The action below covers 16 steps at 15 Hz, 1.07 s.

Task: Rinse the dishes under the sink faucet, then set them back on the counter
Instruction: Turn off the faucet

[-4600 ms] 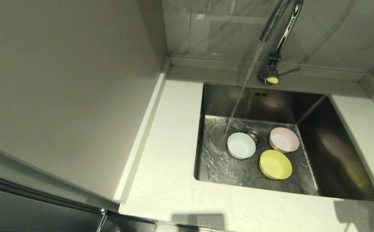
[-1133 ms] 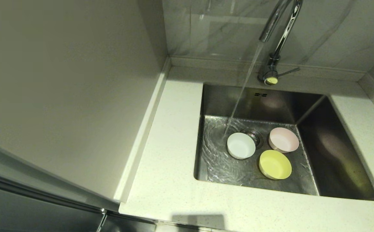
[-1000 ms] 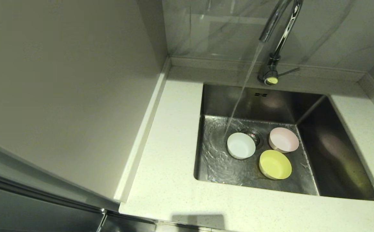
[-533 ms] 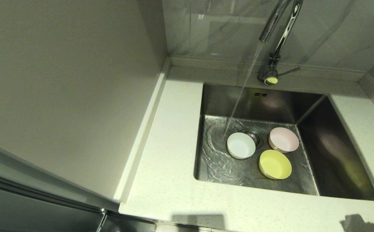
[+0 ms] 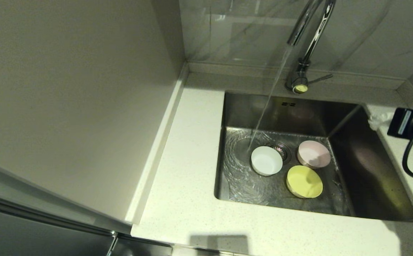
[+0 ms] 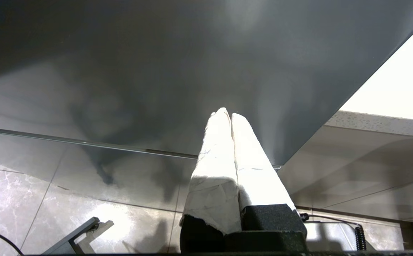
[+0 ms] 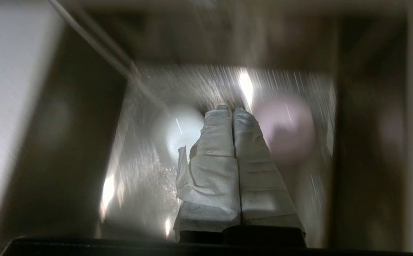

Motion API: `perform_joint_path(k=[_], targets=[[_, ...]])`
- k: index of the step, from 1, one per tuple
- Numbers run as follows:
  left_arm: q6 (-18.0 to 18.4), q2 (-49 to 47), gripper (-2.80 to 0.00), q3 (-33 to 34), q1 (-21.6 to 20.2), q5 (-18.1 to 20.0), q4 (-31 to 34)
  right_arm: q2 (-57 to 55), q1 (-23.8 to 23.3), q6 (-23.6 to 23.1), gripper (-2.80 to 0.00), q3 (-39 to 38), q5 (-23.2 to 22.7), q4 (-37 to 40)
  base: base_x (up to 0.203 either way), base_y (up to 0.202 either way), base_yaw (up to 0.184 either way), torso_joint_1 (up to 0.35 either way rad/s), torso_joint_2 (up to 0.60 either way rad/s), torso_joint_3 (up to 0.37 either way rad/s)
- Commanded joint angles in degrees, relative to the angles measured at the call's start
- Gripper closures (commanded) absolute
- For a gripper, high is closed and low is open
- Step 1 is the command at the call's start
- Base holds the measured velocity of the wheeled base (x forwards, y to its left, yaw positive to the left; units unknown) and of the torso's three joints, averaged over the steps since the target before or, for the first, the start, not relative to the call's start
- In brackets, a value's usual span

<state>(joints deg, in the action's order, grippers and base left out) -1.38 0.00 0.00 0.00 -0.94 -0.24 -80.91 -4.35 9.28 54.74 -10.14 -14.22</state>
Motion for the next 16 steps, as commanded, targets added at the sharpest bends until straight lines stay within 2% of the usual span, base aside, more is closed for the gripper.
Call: perform_joint_path(k=[1,2,4,6,11,13,14,16], targets=[[0.0,0.1,0.00,0.0,0.0,0.0,0.0,-6.3,0.0,0.4,0.00,3.9,-4.9,-17.1,0.000,0.000,0.000,0.000,0.00,0.000],[0.0,0.1,0.00,0.0,0.0,0.0,0.0,-8.0,0.0,0.6,0.00,6.3,-6.9,-19.7,0.000,0.000,0.000,0.000,0.00,0.000],[0.0,0.1,0.00,0.0,0.0,0.0,0.0,-11.4,0.2,1.7,0.00,11.8,-7.9,-20.5,0.000,0.000,0.000,0.000,0.00,0.000],[0.0,0.1,0.00,0.0,0.0,0.0,0.0,-15.1,0.4,3.4,0.00,16.4,-7.8,-20.4,0.000,0.000,0.000,0.000,0.00,0.000],[0.0,0.1,0.00,0.0,0.0,0.0,0.0,-23.0,0.6,3.0,0.00,25.5,-7.6,-20.6,0.000,0.000,0.000,0.000,0.00,0.000],[0.0,0.1,0.00,0.0,0.0,0.0,0.0,-26.6,0.5,1.3,0.00,30.8,-7.5,-20.9,0.000,0.000,0.000,0.000,0.00,0.000],[0.0,0.1,0.00,0.0,0.0,0.0,0.0,-27.9,0.4,-1.1,0.00,32.1,-7.6,-21.0,0.000,0.000,0.000,0.000,0.00,0.000],[0.0,0.1,0.00,0.0,0.0,0.0,0.0,-29.3,0.3,-2.3,0.00,33.2,-7.6,-21.1,0.000,0.000,0.000,0.000,0.00,0.000]])
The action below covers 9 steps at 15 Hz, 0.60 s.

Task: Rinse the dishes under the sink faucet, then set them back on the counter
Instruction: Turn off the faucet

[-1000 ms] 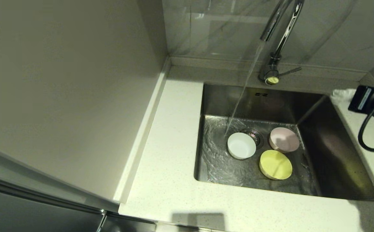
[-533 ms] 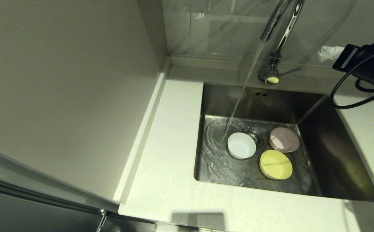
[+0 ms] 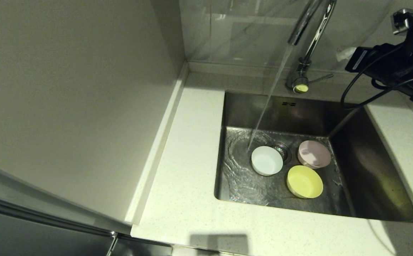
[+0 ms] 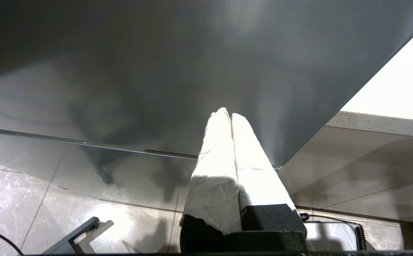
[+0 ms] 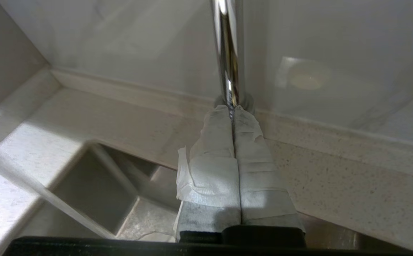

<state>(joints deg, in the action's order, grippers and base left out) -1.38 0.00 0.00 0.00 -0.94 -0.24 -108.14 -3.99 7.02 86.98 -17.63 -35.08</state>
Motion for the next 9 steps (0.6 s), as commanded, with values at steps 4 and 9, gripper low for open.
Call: perform_joint_path(k=[4,9], targets=[[0.0,0.1,0.00,0.0,0.0,0.0,0.0,-4.4,0.0,-0.6,0.00,3.6,-0.1,-0.3,0.000,0.000,0.000,0.000,0.00,0.000],[0.0,0.1,0.00,0.0,0.0,0.0,0.0,-6.2,-0.1,-2.4,0.00,5.0,-0.1,-0.3,0.000,0.000,0.000,0.000,0.00,0.000]])
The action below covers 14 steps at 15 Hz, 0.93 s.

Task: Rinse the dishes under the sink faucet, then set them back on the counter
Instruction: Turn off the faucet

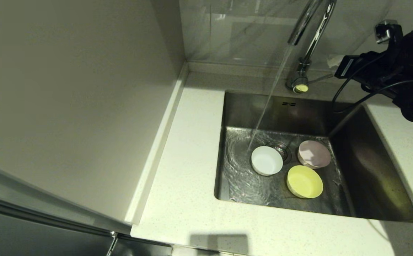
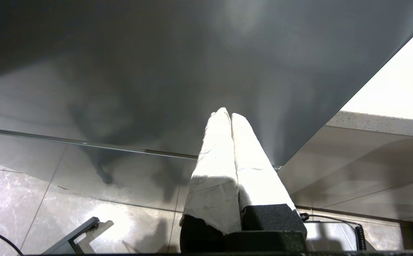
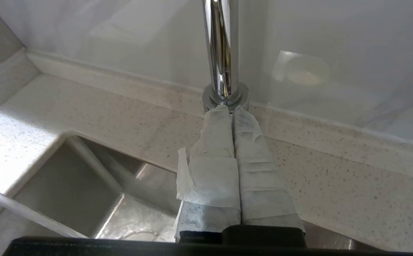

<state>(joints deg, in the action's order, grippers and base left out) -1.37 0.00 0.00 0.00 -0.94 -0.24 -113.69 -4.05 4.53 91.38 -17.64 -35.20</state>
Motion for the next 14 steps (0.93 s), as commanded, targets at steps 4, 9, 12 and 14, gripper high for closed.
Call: perform_joint_path(k=[4,9,12,14], targets=[[0.0,0.1,0.00,0.0,0.0,0.0,0.0,-2.8,-0.2,-0.1,0.00,4.1,1.6,-0.1,0.000,0.000,0.000,0.000,0.00,0.000],[0.0,0.1,0.00,0.0,0.0,0.0,0.0,-3.7,-0.8,0.1,0.00,4.2,1.6,-0.1,0.000,0.000,0.000,0.000,0.00,0.000],[0.0,0.1,0.00,0.0,0.0,0.0,0.0,-4.3,-1.7,-0.1,0.00,5.2,1.6,0.0,0.000,0.000,0.000,0.000,0.00,0.000],[0.0,0.1,0.00,0.0,0.0,0.0,0.0,-3.6,-2.3,-0.4,0.00,3.6,1.5,0.3,0.000,0.000,0.000,0.000,0.00,0.000]])
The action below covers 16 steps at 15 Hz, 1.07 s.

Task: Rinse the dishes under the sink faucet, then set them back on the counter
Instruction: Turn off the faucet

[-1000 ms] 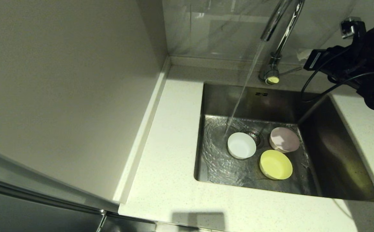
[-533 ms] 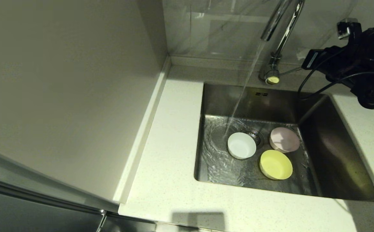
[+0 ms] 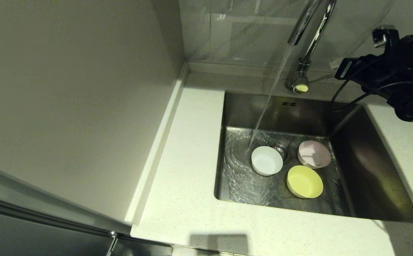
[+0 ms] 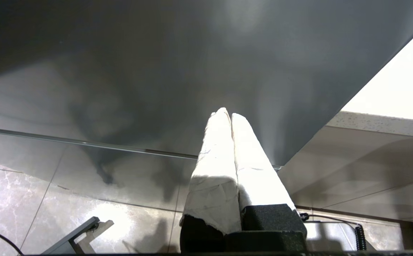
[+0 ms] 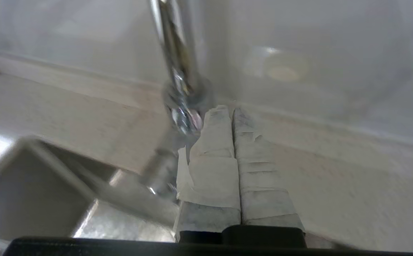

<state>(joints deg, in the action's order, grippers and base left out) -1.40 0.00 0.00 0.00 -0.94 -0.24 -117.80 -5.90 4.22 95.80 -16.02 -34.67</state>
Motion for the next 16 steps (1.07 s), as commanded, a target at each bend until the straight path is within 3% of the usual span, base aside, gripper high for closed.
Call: perform_joint_path(k=[1,7,16], targets=[[0.0,0.1,0.00,0.0,0.0,0.0,0.0,0.9,-0.8,-0.1,0.00,-1.9,-0.3,-0.1,0.000,0.000,0.000,0.000,0.00,0.000],[0.0,0.1,0.00,0.0,0.0,0.0,0.0,6.2,-1.6,0.0,0.00,-9.8,-3.3,2.1,0.000,0.000,0.000,0.000,0.00,0.000],[0.0,0.1,0.00,0.0,0.0,0.0,0.0,5.3,-1.5,-0.1,0.00,-10.7,-3.3,2.1,0.000,0.000,0.000,0.000,0.00,0.000]])
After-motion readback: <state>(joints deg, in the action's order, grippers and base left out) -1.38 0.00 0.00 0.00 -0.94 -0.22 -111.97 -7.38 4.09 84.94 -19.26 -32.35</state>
